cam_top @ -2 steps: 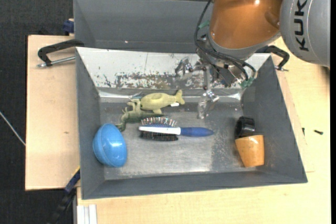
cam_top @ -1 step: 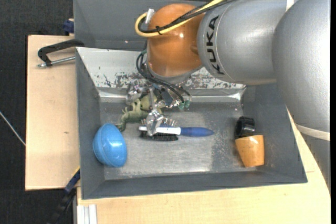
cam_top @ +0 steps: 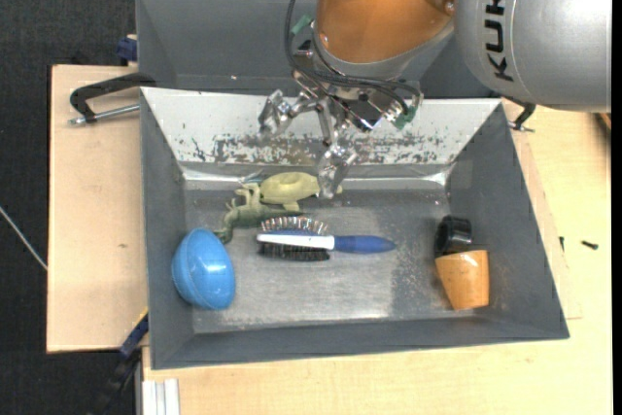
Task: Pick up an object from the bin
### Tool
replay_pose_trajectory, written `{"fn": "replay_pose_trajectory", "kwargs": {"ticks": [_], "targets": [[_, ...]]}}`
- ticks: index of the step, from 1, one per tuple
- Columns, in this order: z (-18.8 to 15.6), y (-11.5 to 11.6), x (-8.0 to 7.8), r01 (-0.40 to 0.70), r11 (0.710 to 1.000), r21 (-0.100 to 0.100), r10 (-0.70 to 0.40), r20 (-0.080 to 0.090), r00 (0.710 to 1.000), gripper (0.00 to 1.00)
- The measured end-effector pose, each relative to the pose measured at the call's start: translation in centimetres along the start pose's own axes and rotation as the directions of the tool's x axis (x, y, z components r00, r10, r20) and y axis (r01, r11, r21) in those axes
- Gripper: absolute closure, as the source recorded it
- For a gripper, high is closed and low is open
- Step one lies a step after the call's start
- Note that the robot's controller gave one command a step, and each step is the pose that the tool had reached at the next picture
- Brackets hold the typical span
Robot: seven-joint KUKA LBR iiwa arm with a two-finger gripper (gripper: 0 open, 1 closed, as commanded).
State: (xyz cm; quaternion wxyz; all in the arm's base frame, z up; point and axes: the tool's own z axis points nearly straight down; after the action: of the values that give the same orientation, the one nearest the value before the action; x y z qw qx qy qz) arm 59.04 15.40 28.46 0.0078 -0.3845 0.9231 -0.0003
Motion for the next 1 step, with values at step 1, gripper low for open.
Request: {"fn": "replay_pose_trajectory", "kwargs": {"ticks": [1], "targets": [[17.43, 1.9, -1.04, 0.069, 0.997, -0.019, -0.07, -0.017, 0.997, 0.0]]}}
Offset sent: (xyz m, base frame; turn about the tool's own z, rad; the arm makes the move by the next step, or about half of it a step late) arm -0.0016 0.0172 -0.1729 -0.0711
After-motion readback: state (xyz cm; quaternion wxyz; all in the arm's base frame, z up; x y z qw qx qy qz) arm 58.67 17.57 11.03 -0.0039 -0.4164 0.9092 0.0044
